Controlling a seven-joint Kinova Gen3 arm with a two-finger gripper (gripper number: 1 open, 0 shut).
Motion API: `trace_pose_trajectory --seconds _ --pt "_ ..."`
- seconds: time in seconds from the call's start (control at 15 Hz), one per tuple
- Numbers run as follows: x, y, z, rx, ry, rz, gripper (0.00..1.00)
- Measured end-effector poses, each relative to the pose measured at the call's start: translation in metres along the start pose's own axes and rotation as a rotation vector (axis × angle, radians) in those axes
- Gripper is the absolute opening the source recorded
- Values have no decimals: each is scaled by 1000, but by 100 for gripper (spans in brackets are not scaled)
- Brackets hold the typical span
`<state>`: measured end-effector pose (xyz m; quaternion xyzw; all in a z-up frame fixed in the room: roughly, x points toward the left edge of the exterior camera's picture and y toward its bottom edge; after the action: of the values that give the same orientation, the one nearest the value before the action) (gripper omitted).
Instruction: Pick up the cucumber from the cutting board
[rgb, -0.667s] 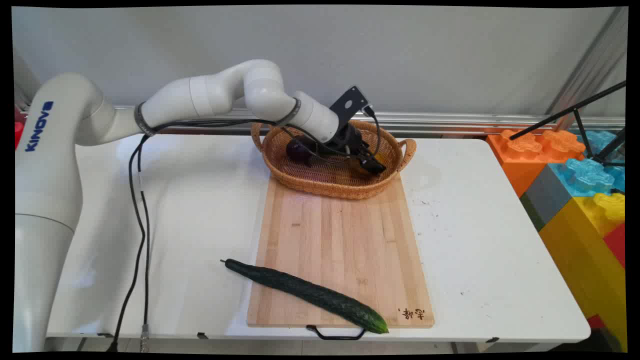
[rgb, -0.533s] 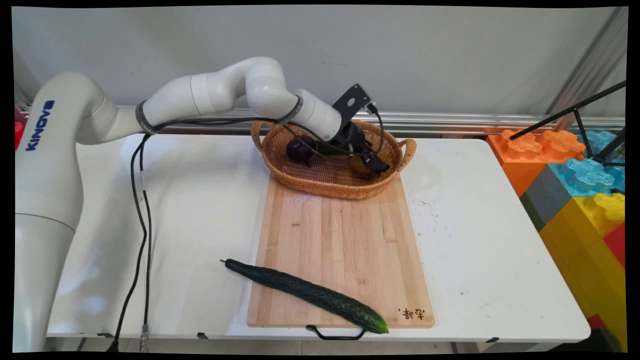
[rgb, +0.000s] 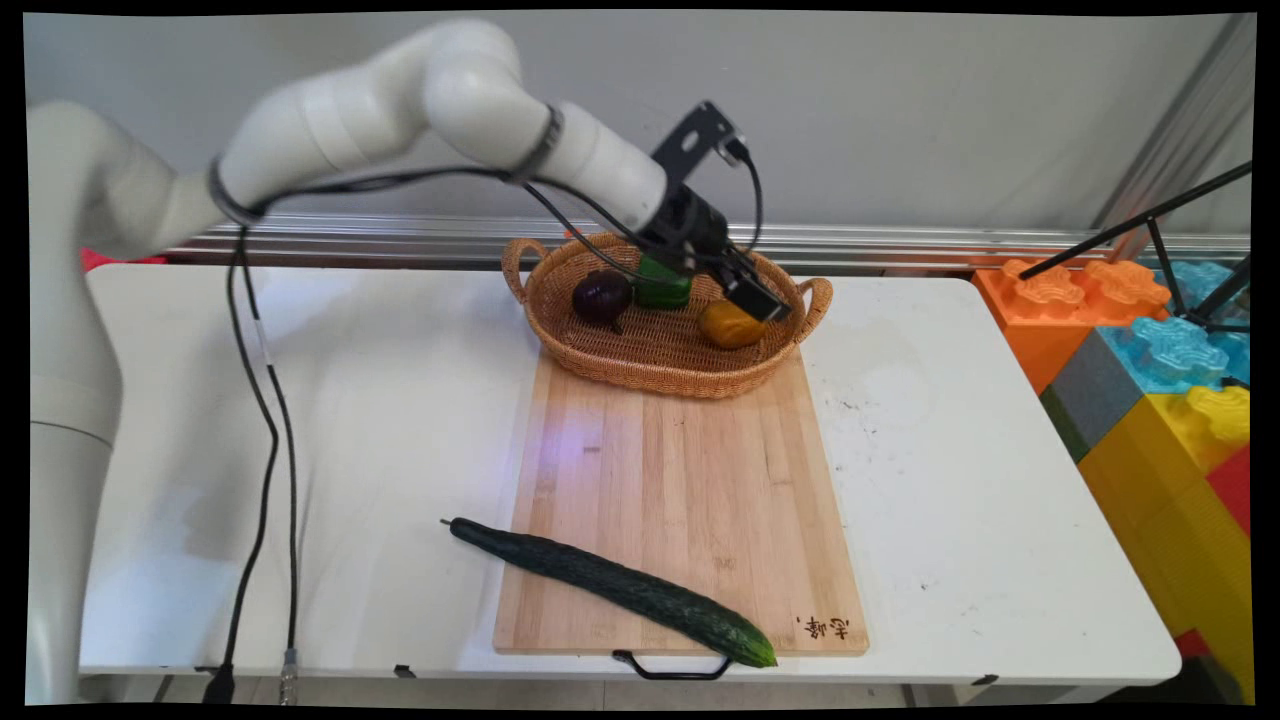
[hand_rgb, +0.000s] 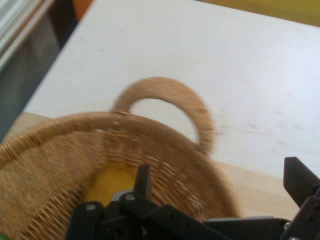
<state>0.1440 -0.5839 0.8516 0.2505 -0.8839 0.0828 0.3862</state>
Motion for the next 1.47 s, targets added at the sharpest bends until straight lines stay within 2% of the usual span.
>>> trace_pose_trajectory --seconds 0.2,0.4,0.53,0.87,1.0,1.13,1.47 --pt "3 17 -42 -67 -51 -3 100" --pt "-6 40 -90 -178 -142 27 100" --pt "-16 52 -117 -257 -198 82 100" --pt "-51 70 -154 -389 -304 216 100" --pt "-71 80 -154 -429 -337 292 100" --pt "-86 88 -147 -446 -351 350 100" --pt "-117 106 -115 -463 -351 471 100"
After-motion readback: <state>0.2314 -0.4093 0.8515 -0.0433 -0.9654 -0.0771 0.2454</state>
